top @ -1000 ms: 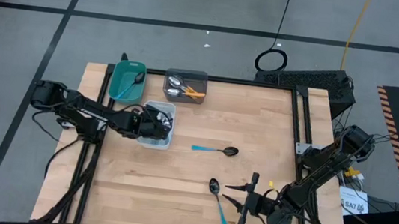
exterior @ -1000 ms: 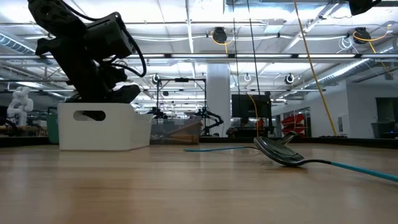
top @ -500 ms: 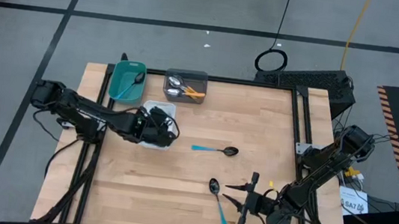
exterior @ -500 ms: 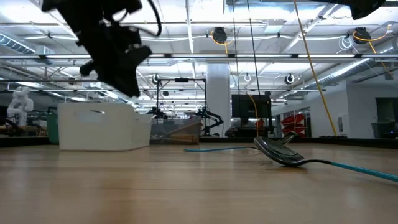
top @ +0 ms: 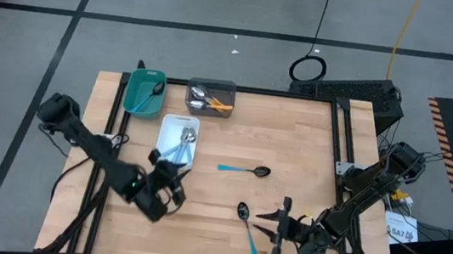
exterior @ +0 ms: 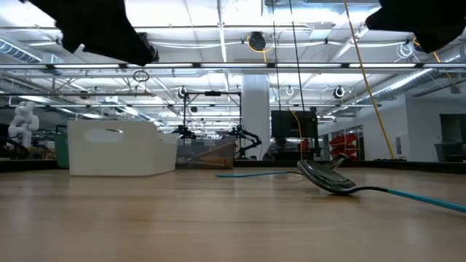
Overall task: Sort silverware by color (type)
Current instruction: Put the bottom blue spoon into the green bin
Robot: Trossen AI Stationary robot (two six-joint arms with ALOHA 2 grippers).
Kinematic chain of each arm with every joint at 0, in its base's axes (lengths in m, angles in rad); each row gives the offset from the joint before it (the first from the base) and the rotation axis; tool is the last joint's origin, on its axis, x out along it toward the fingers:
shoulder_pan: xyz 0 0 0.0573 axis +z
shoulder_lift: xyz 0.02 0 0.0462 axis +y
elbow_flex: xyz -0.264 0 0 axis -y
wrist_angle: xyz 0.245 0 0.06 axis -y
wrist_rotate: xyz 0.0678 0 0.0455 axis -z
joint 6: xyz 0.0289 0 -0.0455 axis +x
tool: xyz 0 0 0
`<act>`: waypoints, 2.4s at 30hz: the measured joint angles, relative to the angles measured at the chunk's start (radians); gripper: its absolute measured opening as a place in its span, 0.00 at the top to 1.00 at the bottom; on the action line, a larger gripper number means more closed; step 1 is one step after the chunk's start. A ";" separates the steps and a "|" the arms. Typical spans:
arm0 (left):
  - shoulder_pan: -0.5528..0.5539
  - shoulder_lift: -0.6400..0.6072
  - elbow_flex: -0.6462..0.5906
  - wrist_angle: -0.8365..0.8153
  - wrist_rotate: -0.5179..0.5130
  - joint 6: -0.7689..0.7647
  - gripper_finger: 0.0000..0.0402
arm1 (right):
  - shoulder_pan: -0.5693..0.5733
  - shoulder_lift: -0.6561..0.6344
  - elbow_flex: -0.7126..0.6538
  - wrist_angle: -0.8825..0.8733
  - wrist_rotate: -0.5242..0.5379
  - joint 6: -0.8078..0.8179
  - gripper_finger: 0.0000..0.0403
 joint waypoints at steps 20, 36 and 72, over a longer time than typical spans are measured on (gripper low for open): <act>-0.042 0.078 0.000 0.139 0.072 0.115 0.74 | -0.107 0.060 0.000 -0.120 -0.284 0.418 0.68; -0.052 0.078 0.000 0.153 0.088 0.028 0.74 | -0.120 0.371 0.429 -0.722 -0.314 0.676 0.68; -0.074 0.077 0.000 0.153 0.133 0.034 0.74 | -0.168 0.580 0.677 -1.093 -0.338 0.749 0.78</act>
